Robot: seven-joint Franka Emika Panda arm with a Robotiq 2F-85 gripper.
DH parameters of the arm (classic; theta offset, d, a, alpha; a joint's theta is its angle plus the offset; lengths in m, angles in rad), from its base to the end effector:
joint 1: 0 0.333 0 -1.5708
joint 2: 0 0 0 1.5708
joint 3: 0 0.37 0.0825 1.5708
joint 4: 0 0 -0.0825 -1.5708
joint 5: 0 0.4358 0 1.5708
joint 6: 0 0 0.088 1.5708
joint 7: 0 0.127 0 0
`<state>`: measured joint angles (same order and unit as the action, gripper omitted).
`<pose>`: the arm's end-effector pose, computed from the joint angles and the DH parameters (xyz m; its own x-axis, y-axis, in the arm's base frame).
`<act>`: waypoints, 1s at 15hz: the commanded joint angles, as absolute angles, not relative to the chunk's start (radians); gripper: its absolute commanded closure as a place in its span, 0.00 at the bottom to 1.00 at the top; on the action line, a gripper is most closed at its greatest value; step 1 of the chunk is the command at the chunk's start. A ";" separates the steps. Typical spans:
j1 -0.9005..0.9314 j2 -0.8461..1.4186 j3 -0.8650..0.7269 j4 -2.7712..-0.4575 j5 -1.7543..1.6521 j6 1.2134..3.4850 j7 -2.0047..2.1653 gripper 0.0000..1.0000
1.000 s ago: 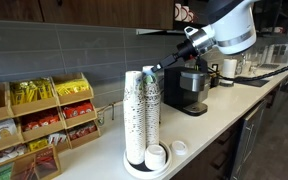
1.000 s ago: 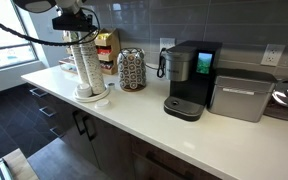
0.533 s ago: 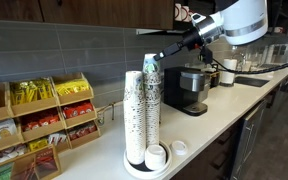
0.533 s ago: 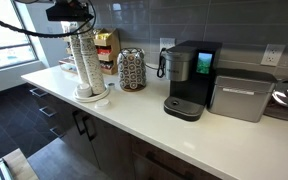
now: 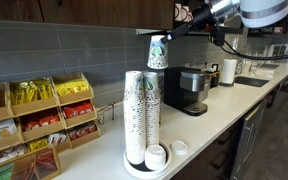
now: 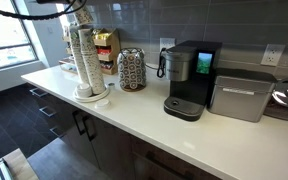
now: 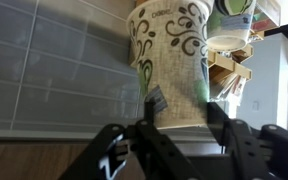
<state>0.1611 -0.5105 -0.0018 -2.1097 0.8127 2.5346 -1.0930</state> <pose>0.4775 0.0766 0.7617 0.2309 0.3770 0.8970 0.6390 -0.7540 0.1524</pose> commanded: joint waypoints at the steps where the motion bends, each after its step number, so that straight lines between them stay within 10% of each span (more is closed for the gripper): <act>1: 0.155 -0.545 0.006 -2.104 0.701 2.548 -1.028 0.69; 15: 0.083 -0.503 0.019 -2.161 -0.112 2.248 -0.679 0.69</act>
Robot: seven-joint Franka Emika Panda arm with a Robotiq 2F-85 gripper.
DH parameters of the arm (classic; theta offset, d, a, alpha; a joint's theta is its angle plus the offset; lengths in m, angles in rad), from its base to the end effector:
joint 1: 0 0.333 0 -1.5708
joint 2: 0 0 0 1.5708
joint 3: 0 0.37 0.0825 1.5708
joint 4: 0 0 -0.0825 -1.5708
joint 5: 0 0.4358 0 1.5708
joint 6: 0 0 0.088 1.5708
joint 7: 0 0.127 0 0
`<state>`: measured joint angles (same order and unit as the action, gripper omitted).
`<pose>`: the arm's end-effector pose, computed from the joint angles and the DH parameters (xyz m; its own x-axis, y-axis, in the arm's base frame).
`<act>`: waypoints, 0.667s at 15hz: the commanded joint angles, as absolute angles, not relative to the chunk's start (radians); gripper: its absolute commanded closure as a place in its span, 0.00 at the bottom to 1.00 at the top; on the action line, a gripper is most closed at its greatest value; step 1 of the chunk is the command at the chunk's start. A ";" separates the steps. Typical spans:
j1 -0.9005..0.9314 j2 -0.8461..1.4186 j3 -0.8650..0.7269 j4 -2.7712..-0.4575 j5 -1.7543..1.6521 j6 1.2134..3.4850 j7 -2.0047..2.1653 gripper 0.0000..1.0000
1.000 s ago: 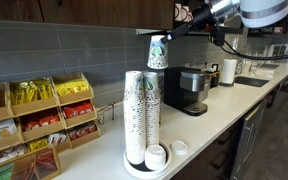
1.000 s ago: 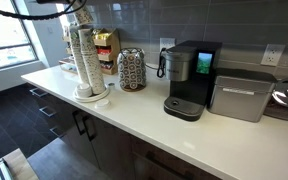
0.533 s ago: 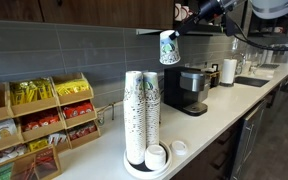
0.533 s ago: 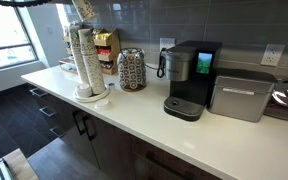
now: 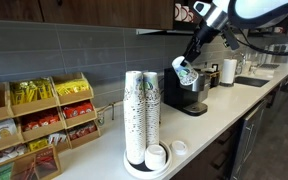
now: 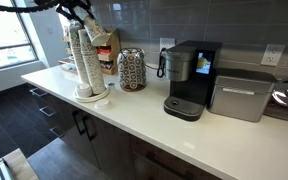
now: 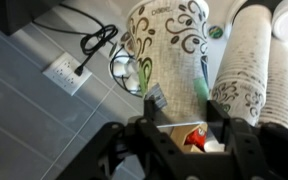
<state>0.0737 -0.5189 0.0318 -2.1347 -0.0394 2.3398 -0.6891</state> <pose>0.4744 0.0532 0.7211 0.5070 0.7190 0.4753 0.5509 -0.6944 0.4629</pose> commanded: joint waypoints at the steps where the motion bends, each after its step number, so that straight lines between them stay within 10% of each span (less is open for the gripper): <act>1: 0.088 -0.490 0.013 -2.167 -0.123 2.202 -0.689 0.69; 2: 0.103 -0.498 0.007 -2.149 -0.100 2.259 -0.675 0.44; 10: 0.100 -0.477 0.005 -2.158 -0.114 2.225 -0.678 0.44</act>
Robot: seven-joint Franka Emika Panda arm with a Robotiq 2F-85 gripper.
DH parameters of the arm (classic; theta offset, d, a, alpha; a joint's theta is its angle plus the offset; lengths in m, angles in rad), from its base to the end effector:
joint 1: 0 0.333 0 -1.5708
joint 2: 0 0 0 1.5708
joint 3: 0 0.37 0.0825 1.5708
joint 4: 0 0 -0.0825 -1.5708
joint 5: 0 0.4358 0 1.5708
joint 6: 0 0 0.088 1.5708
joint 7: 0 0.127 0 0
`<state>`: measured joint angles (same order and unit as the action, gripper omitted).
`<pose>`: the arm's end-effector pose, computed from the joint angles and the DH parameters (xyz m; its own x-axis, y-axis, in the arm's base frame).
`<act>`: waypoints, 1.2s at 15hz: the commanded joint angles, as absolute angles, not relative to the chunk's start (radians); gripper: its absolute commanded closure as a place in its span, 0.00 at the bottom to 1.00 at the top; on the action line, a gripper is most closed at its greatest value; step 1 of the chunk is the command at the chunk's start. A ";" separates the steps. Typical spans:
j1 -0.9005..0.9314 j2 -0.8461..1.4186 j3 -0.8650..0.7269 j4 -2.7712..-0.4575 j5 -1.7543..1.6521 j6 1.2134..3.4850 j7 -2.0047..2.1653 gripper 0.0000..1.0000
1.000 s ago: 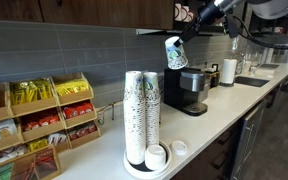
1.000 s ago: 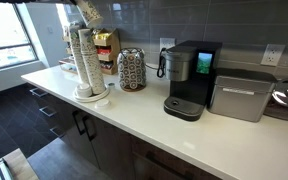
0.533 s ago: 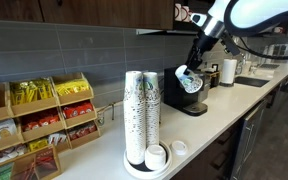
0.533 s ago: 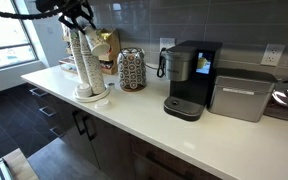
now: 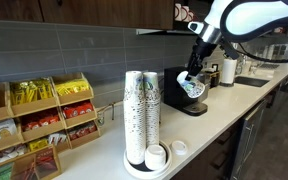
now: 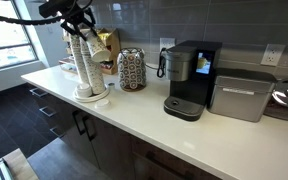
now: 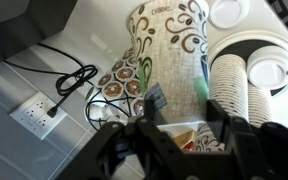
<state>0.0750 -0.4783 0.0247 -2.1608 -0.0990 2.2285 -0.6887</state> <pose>0.4842 0.0463 0.6702 0.5835 0.7428 0.3284 0.6191 -0.6685 0.4122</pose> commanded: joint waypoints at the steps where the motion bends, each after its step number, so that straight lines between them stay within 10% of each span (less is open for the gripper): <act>1: 0.100 -0.477 0.005 -2.158 -0.114 2.225 -0.678 0.44; 2: 0.058 -0.478 0.039 -2.159 -0.200 2.225 -0.631 0.69; 18: 0.044 -0.112 -0.036 -2.189 -0.287 2.272 -0.953 0.69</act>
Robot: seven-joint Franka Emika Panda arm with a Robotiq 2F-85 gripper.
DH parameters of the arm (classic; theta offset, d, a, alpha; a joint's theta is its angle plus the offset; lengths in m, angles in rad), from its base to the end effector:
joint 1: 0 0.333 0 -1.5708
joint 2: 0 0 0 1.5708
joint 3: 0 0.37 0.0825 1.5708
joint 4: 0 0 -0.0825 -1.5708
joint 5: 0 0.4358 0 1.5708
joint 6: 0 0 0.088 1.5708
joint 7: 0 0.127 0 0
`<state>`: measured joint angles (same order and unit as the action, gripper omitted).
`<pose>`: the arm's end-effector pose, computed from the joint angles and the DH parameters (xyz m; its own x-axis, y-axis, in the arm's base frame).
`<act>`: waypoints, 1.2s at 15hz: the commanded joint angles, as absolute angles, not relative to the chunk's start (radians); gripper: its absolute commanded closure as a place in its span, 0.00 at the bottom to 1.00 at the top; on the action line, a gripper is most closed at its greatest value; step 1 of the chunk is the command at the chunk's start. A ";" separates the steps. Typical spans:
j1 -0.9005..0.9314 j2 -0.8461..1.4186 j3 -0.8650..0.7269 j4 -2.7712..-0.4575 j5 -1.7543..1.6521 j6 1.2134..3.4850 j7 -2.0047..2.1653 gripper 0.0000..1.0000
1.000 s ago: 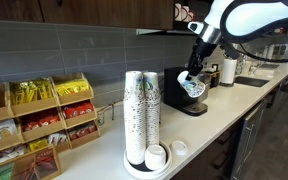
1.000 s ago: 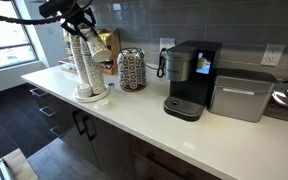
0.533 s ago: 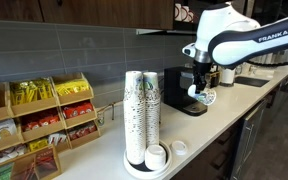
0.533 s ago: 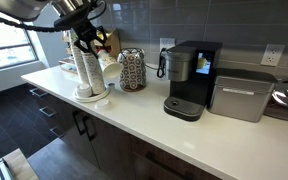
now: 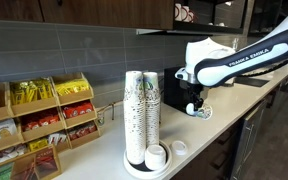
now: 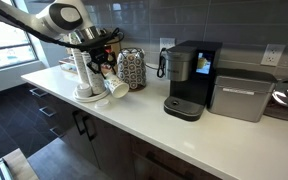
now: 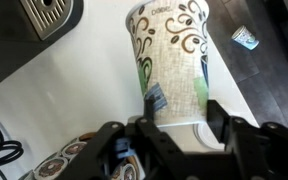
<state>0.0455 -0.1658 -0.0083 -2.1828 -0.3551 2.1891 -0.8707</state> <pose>0.5592 0.0024 0.4908 0.4780 0.8656 -0.1494 0.8544 -0.4188 0.3075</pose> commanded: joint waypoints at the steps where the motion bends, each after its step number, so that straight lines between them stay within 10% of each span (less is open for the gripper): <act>1: 0.040 -0.089 -0.038 -2.188 -0.264 2.300 -0.966 0.69; 13: -0.003 0.063 -0.026 -2.173 -0.137 2.381 -1.006 0.69; 14: -0.006 0.067 -0.025 -2.171 -0.138 2.380 -1.004 0.65; 16: -0.009 0.076 -0.025 -2.165 -0.145 2.371 -0.997 0.20; 18: -0.013 0.079 -0.024 -2.165 -0.129 2.373 -1.006 0.06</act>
<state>0.0042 0.0622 -0.0341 -2.1726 -0.1592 2.3681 -0.9939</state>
